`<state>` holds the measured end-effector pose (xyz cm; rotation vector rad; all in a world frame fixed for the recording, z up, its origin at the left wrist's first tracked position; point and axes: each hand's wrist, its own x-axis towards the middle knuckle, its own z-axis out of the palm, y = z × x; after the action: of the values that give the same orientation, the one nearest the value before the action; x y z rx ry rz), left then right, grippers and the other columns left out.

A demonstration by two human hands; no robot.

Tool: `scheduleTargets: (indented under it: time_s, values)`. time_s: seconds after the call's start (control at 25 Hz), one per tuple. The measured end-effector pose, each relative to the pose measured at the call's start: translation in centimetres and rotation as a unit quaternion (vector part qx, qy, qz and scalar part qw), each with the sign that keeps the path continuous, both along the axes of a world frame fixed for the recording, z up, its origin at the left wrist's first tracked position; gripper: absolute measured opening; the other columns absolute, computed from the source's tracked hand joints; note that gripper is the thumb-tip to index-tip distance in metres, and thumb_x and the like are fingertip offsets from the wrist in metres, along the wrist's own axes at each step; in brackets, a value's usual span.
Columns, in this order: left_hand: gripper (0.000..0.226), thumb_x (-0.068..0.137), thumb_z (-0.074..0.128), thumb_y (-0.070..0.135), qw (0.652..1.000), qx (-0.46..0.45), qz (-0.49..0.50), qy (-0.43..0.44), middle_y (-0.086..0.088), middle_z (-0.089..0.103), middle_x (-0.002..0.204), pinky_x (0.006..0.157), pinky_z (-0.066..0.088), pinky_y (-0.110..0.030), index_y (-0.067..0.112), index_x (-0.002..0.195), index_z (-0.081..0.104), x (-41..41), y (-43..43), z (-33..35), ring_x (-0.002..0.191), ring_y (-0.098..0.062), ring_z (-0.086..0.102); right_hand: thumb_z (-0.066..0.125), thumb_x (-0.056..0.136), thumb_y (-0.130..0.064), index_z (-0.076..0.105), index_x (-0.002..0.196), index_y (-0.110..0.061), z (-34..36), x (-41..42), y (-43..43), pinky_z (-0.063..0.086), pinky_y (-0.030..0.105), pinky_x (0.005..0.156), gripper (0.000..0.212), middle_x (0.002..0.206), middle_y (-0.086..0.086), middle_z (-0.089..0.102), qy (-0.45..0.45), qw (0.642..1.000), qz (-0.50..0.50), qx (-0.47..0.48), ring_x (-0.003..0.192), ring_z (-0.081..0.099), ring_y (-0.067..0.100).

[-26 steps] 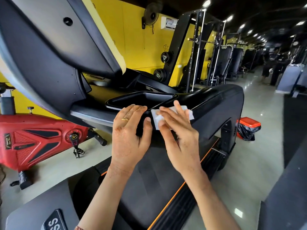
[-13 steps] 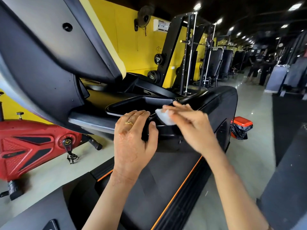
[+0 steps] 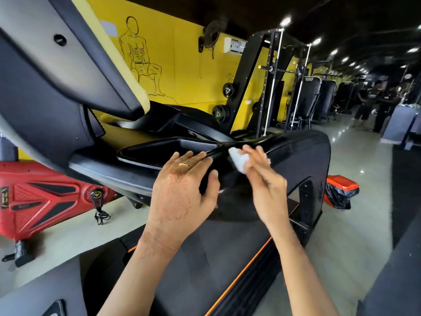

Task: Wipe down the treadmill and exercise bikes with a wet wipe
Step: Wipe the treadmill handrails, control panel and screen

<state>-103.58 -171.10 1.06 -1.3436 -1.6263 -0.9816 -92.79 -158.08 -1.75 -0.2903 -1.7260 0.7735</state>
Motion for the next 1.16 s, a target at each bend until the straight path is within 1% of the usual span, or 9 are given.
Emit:
scheduleTargets:
  time_s: [0.08,0.16,0.24,0.4,0.6,0.8,0.92,1.04,1.16]
  values:
    - [0.036,0.087,0.046,0.026,0.999,0.018,0.043,0.007,-0.01,0.072,0.103,0.099,0.043,-0.041,0.004,0.097,0.073,1.0,0.8,-0.1,0.102,-0.029,0.066,0.05,0.096,-0.008,0.052,0.13,-0.008,0.7,0.9,5.0,0.016,0.036,0.119,0.033,0.136,-0.006,0.048,0.028,0.993,-0.042,-0.108,0.138,0.027,0.005]
    - [0.035,0.088,0.047,0.024,0.996,0.035,0.081,0.019,-0.011,0.072,0.102,0.098,0.045,-0.041,0.003,0.096,0.074,1.9,1.6,-0.6,0.102,-0.03,0.066,0.049,0.097,-0.008,0.048,0.134,-0.01,0.4,0.9,6.4,0.013,0.026,0.119,0.037,0.141,-0.007,0.04,0.055,0.985,-0.05,-0.154,0.141,0.022,0.009]
    - [0.033,0.089,0.048,0.021,0.994,0.05,0.094,0.034,-0.011,0.071,0.104,0.096,0.047,-0.041,0.002,0.098,0.073,1.9,1.6,-1.0,0.104,-0.03,0.066,0.047,0.099,-0.017,0.047,0.135,-0.018,-1.3,-0.5,2.7,0.012,0.016,0.116,0.037,0.144,-0.007,0.037,0.074,0.993,-0.032,-0.083,0.144,0.019,0.015]
    - [0.03,0.092,0.05,0.019,0.99,0.065,0.118,0.048,-0.01,0.07,0.109,0.095,0.046,-0.038,0.002,0.103,0.072,2.4,1.7,-1.6,0.106,-0.027,0.065,0.038,0.102,-0.027,0.041,0.138,-0.01,-5.1,-1.1,-0.6,0.014,0.04,0.119,0.04,0.147,0.004,0.037,0.077,0.99,0.019,0.114,0.144,0.022,0.023]
    - [0.031,0.094,0.047,0.02,0.99,0.066,0.12,0.041,-0.007,0.069,0.111,0.097,0.043,-0.035,0.004,0.107,0.071,2.8,1.6,-1.6,0.109,-0.025,0.063,0.043,0.097,-0.027,0.048,0.135,-0.007,-3.2,-0.5,6.1,0.018,0.036,0.118,0.043,0.145,0.006,0.042,0.149,0.985,-0.039,-0.079,0.143,0.022,0.021]
    - [0.034,0.095,0.045,0.019,0.989,0.067,0.126,0.031,-0.011,0.065,0.118,0.101,0.041,-0.044,0.001,0.114,0.067,3.1,1.7,-2.4,0.113,-0.028,0.06,0.042,0.1,-0.018,0.049,0.13,-0.001,-4.5,-1.4,-1.2,0.022,0.045,0.116,0.036,0.14,0.011,0.046,0.095,0.975,0.061,0.191,0.14,0.031,0.03]
    - [0.035,0.097,0.044,0.02,0.987,0.087,0.13,0.03,-0.014,0.058,0.128,0.108,0.035,-0.049,0.0,0.121,0.061,3.8,1.4,-4.0,0.124,-0.03,0.051,0.045,0.099,-0.013,0.056,0.124,0.004,-5.5,-0.5,5.4,0.029,0.053,0.111,0.032,0.139,0.015,0.045,0.14,0.984,-0.037,0.104,0.138,0.032,0.029]
    - [0.032,0.099,0.045,0.018,0.984,0.092,0.144,0.052,-0.016,0.053,0.131,0.113,0.029,-0.045,0.0,0.123,0.056,4.3,1.4,-4.8,0.129,-0.03,0.044,0.045,0.099,-0.015,0.059,0.123,-0.001,-4.9,-0.6,6.1,0.027,0.054,0.112,0.031,0.14,0.018,0.043,0.163,0.986,-0.033,-0.003,0.14,0.027,0.032]
    - [0.029,0.098,0.049,0.015,0.98,0.104,0.152,0.07,-0.018,0.055,0.127,0.109,0.035,-0.048,-0.003,0.119,0.058,4.5,1.3,-5.6,0.126,-0.032,0.046,0.043,0.1,-0.016,0.052,0.127,0.005,-5.8,-1.6,-0.5,0.025,0.05,0.114,0.035,0.139,0.018,0.043,0.131,0.977,0.076,0.151,0.14,0.028,0.034]
